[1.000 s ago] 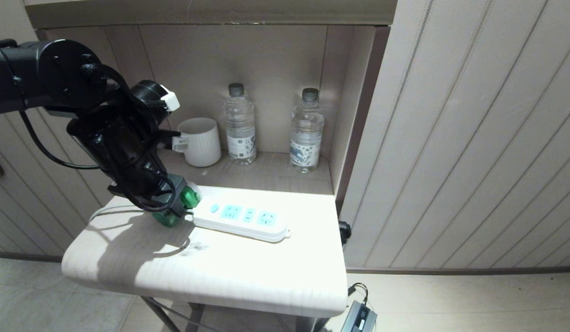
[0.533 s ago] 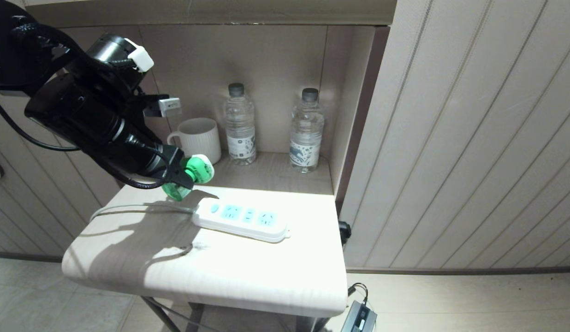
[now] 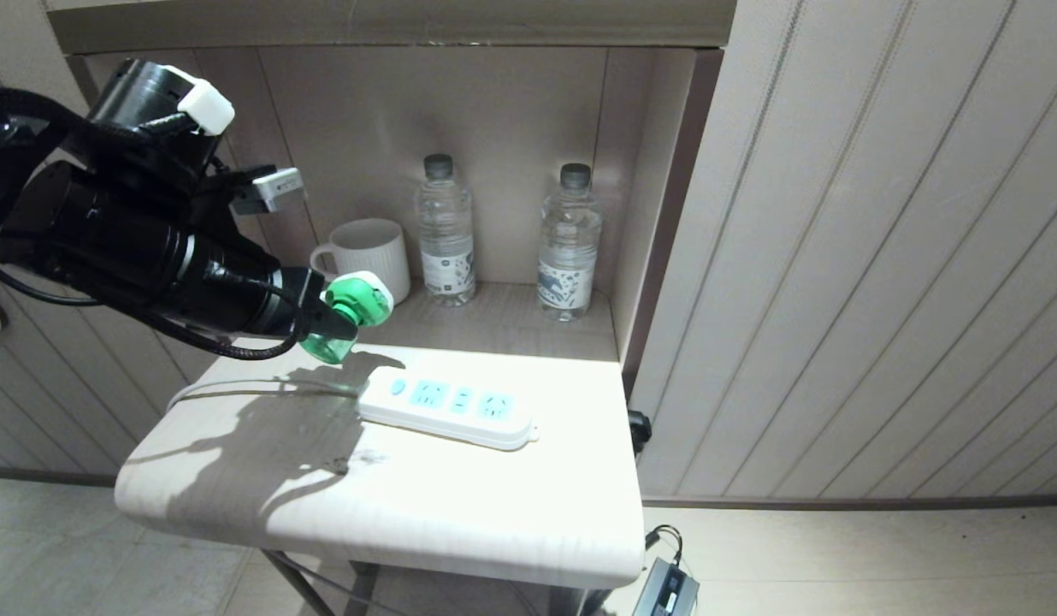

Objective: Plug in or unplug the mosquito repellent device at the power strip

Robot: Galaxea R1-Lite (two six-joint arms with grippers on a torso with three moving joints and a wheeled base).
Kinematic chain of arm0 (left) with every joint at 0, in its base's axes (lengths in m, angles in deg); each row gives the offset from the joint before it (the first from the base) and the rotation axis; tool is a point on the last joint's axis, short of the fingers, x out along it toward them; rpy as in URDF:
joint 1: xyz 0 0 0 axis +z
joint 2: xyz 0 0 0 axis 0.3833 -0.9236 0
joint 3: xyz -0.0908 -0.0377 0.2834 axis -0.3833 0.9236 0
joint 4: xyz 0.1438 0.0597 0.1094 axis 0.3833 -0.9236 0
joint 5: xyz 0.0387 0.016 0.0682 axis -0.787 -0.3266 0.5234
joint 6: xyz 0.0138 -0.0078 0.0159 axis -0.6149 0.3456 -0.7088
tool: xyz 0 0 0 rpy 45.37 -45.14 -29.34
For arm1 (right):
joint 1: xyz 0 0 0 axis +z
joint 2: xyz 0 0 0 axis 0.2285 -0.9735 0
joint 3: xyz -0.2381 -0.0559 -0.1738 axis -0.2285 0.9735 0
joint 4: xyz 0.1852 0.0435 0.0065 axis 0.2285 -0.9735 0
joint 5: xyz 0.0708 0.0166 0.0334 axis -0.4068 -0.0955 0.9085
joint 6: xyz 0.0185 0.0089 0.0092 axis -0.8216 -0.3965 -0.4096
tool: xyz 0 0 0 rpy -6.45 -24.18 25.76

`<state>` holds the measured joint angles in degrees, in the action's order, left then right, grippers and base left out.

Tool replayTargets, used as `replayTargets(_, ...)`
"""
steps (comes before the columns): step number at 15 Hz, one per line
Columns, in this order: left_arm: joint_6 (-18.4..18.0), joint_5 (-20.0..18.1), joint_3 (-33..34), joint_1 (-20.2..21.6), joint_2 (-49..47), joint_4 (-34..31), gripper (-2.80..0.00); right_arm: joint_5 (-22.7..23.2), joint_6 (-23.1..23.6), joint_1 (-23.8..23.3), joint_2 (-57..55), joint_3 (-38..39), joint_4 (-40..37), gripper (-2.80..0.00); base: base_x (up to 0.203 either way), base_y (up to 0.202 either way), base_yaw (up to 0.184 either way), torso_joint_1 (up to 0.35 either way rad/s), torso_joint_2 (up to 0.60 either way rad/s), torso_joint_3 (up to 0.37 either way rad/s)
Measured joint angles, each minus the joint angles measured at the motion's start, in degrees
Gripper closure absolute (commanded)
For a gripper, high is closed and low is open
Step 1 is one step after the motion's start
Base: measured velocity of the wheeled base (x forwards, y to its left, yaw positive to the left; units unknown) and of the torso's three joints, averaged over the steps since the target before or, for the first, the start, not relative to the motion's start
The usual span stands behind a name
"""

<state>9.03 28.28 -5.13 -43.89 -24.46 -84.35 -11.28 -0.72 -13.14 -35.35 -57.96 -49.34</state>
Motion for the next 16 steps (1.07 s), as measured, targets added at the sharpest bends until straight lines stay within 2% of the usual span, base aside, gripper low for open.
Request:
replayTargets(3, 2.74, 0.36, 13.79, 1.38, 4.44, 21.33, 0.0, 0.0, 0.0, 0.0, -0.02, 0.0, 0.01, 0.0, 0.0, 0.0, 0.0, 0.0, 0.0, 0.0)
replayTargets(4, 3.55, 0.48, 16.34, 2.23, 5.76, 28.1, 0.0, 0.0, 0.0, 0.0, 0.0, 0.0, -0.02, 0.0, 0.0, 0.0, 0.0, 0.0, 0.0, 0.0)
replayTargets(5, 3.75, 0.55, 17.44, 2.57, 6.58, 31.99, 0.0, 0.0, 0.0, 0.0, 0.0, 0.0, 0.01, 0.0, 0.0, 0.0, 0.0, 0.0, 0.0, 0.0)
replayTargets(7, 4.18, 1.32, 19.1, 3.2, 7.73, 35.33, 0.0, 0.0, 0.0, 0.0, -0.01, 0.0, -0.02, 0.0, 0.0, 0.0, 0.0, 0.0, 0.0, 0.0)
replayTargets(8, 4.48, 2.8, 21.23, 3.89, 8.2, 38.7, 0.0, 0.0, 0.0, 0.0, 0.0, 0.0, 0.0, 0.0, 0.0, 0.0, 0.0, 0.0, 0.0, 0.0)
replayTargets(10, 4.19, 7.27, 30.18, 5.23, 9.12, 49.1, 0.0, 0.0, 0.0, 0.0, 0.0, 0.0, -0.02, 0.0, 0.0, 0.0, 0.0, 0.0, 0.0, 0.0)
replayTargets(14, 2.67, 15.61, 45.26, 6.34, 10.86, 73.76, 0.0, 0.0, 0.0, 0.0, 0.0, 0.0, -0.01, 0.0, 0.0, 0.0, 0.0, 0.0, 0.0, 0.0)
replayTargets(16, 2.49, 17.58, 49.21, 6.45, 11.76, 80.53, 0.0, 0.0, 0.0, 0.0, 0.0, 0.0, -0.02, 0.0, 0.0, 0.0, 0.0, 0.0, 0.0, 0.0)
